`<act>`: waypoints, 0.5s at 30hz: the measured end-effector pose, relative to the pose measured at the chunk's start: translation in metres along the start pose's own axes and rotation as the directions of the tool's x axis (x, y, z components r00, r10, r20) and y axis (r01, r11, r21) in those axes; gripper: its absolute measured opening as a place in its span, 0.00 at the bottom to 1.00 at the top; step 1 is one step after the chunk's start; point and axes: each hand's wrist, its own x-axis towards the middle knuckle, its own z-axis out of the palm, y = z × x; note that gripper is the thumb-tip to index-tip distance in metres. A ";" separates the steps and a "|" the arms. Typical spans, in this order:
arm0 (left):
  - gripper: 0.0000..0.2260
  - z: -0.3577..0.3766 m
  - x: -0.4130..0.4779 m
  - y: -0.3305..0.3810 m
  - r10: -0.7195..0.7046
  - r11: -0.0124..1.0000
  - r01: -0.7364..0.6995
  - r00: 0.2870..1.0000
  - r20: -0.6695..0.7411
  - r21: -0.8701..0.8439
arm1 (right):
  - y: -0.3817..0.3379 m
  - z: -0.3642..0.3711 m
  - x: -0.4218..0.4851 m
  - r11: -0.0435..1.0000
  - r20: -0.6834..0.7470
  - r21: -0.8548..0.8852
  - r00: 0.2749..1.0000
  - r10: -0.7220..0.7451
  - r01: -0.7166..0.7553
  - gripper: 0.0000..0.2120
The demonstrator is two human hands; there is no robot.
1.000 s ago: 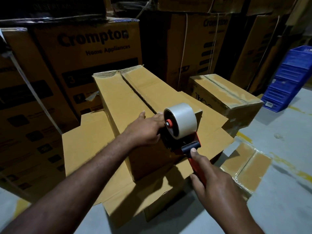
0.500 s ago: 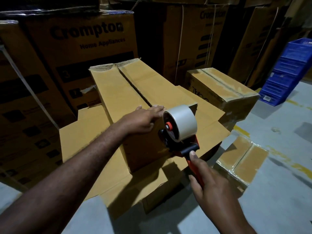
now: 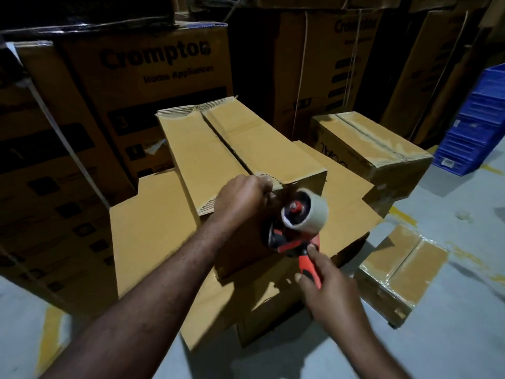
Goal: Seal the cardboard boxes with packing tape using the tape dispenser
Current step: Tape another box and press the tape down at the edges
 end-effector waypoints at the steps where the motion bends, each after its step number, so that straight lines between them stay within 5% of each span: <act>1: 0.05 0.002 -0.001 0.000 -0.003 1.000 0.003 0.999 -0.038 0.006 | 0.002 0.002 -0.001 1.000 0.012 0.000 0.999 0.032 -0.032 0.30; 8: 0.07 0.022 0.006 -0.001 0.220 0.960 -0.190 0.966 -0.138 0.206 | -0.001 -0.013 0.001 0.974 -0.077 0.204 0.990 0.120 -0.102 0.31; 15: 0.07 0.004 0.005 -0.037 0.412 0.897 -0.380 0.904 -0.116 0.225 | -0.044 -0.085 -0.010 0.952 -0.277 0.285 0.960 -0.030 0.112 0.31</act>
